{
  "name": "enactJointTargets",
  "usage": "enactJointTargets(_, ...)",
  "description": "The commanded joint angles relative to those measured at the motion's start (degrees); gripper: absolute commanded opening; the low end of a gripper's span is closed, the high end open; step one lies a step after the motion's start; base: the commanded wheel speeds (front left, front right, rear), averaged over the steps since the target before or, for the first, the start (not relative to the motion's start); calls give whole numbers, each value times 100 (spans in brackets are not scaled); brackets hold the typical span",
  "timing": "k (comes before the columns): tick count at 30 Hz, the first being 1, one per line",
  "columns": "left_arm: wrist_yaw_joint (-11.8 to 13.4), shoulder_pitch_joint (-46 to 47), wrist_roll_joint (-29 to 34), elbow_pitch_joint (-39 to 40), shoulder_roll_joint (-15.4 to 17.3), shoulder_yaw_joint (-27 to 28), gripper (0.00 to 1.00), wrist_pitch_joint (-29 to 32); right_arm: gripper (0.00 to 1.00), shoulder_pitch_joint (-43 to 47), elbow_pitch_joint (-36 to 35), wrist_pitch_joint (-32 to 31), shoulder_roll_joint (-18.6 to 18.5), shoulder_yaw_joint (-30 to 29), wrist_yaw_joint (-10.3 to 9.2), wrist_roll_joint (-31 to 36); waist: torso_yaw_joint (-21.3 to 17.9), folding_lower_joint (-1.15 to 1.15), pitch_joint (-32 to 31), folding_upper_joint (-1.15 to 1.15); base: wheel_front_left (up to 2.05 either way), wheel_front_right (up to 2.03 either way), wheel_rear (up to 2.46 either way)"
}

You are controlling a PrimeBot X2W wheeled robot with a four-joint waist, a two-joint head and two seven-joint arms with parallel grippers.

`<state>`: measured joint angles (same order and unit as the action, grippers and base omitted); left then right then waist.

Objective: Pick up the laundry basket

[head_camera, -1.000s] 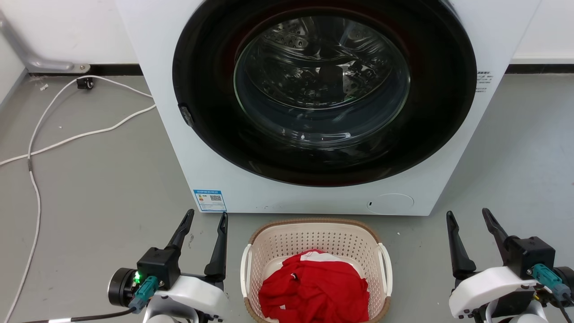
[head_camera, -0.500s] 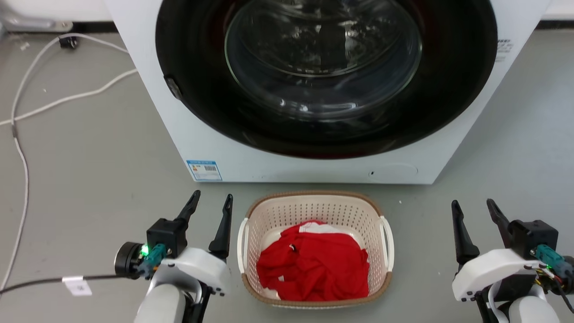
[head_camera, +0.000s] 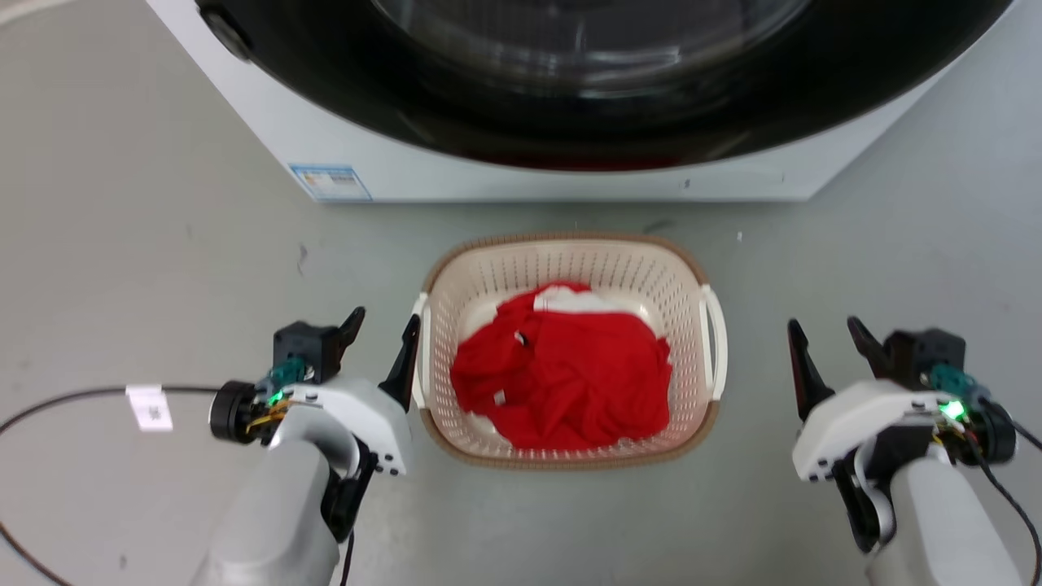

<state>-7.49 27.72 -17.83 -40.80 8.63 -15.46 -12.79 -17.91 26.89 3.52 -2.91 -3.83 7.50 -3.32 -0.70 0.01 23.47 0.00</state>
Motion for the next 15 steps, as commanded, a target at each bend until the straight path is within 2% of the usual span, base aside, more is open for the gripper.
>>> enactJointTargets(1, -1, 211, -132, -100, 63, -113, 100, 50, 100, -242, 142, 50, 2, 38, -2, -11, -41, -1, 498, 0, 0, 0, 0)
enactJointTargets(7, -1, 913, -773, -528, 229, -710, 100, 330, 100, -960, 793, 200, 4, 281, -2, -129, -30, -1, 1188, 0, 0, 0, 0)
enactJointTargets(15, -1, 1666, -1596, -1034, 464, -1481, 100, 817, 100, -1859, 1757, 317, 3, 764, -2, -374, -86, -1, 1763, 0, 0, 0, 0)
